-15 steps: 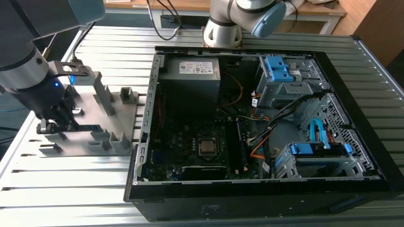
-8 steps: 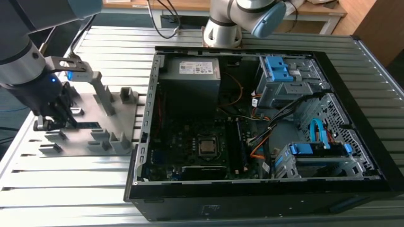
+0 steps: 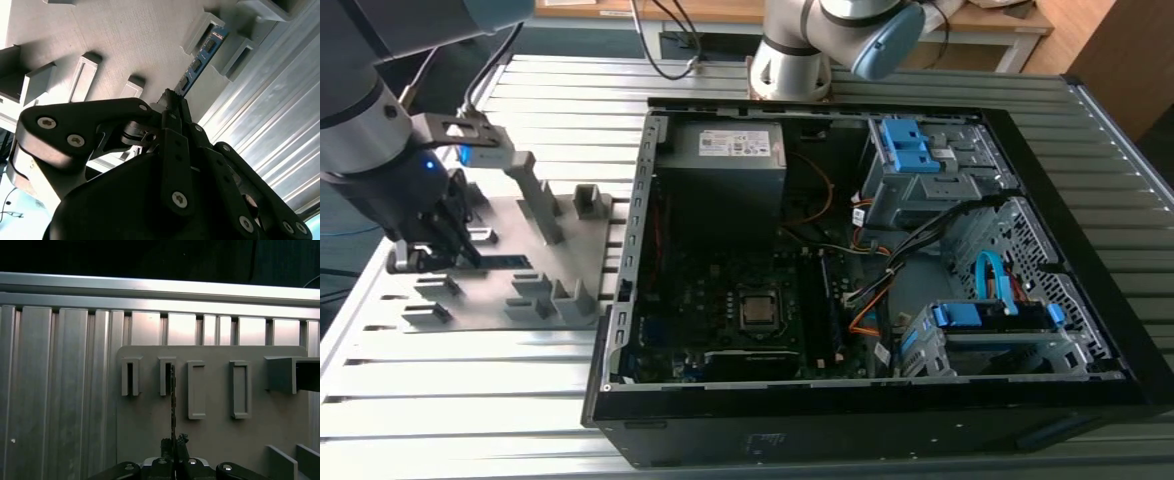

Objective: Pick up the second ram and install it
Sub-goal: 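Pick up the second ram and move it above second insertion slot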

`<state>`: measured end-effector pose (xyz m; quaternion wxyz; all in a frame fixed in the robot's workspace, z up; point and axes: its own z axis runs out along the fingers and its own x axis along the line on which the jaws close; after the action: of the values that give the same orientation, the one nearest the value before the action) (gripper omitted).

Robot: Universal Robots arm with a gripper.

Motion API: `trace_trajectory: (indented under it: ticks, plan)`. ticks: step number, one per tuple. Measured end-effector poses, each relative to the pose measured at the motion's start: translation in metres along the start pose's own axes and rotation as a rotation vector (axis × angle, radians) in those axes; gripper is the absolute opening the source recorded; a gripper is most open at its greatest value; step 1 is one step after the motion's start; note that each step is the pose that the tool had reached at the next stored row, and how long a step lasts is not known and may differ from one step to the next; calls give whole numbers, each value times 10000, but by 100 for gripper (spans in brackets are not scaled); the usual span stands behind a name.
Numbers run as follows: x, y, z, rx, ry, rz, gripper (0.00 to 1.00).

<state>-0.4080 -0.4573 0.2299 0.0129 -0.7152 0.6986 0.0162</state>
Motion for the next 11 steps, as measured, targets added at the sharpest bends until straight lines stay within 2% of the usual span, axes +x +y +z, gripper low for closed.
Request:
trace_trajectory:
  ticks: [11]
  plan:
    - [-4,1,-90,0,0,0,14]
